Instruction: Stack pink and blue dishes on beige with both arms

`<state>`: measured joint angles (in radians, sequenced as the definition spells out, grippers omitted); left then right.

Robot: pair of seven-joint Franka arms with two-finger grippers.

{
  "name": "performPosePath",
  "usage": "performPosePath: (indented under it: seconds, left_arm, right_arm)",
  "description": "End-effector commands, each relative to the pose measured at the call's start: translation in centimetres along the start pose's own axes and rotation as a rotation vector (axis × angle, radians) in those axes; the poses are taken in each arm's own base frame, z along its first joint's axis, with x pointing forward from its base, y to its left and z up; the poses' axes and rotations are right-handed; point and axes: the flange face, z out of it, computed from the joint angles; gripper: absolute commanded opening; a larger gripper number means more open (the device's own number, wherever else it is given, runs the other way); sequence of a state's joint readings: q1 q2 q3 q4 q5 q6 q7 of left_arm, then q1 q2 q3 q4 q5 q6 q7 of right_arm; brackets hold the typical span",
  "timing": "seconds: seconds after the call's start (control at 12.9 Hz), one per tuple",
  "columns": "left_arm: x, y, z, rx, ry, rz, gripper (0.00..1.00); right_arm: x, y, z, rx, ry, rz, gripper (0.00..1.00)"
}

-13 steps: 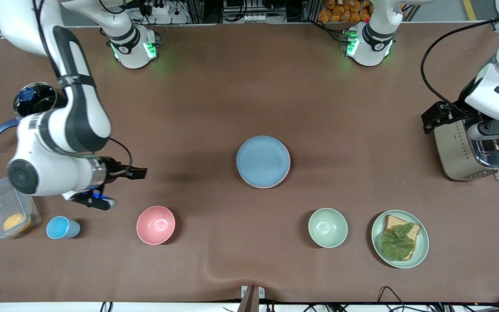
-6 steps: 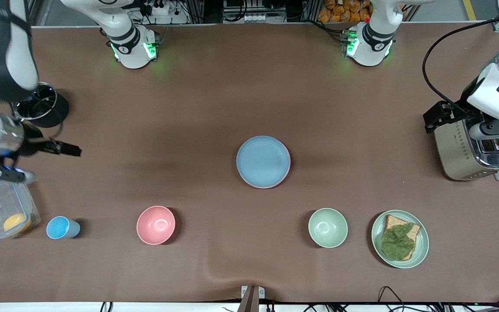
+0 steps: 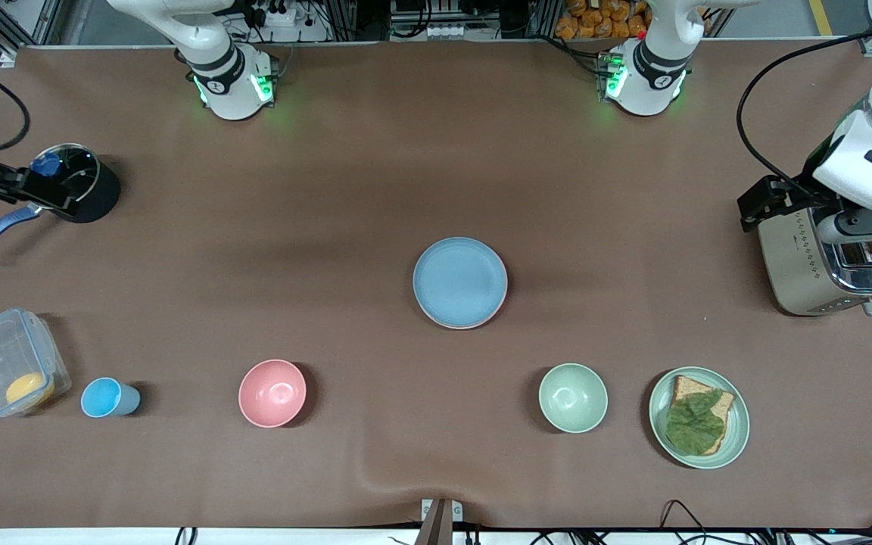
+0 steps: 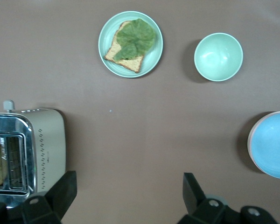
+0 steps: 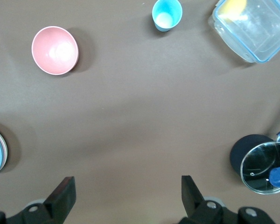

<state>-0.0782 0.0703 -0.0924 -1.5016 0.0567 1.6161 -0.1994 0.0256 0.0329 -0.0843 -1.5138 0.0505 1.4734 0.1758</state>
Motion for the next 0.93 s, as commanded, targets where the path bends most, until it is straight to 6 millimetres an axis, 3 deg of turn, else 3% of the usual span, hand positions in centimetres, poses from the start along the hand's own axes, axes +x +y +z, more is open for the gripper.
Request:
performPosePath:
  seconds: [0.0, 0.85]
  left_arm:
    - [-0.91, -0.04, -0.71, -0.033, -0.028, 0.014, 1.00]
    - [-1.36, -0.65, -1.12, -0.029, -0.071, 0.028, 1.00]
  right_arm:
    - [-0.30, 0.48, 0.35, -0.033, -0.006, -0.048, 1.00]
    - [0.24, 0.83, 0.20, -0.027, 0.003, -0.078, 1.00]
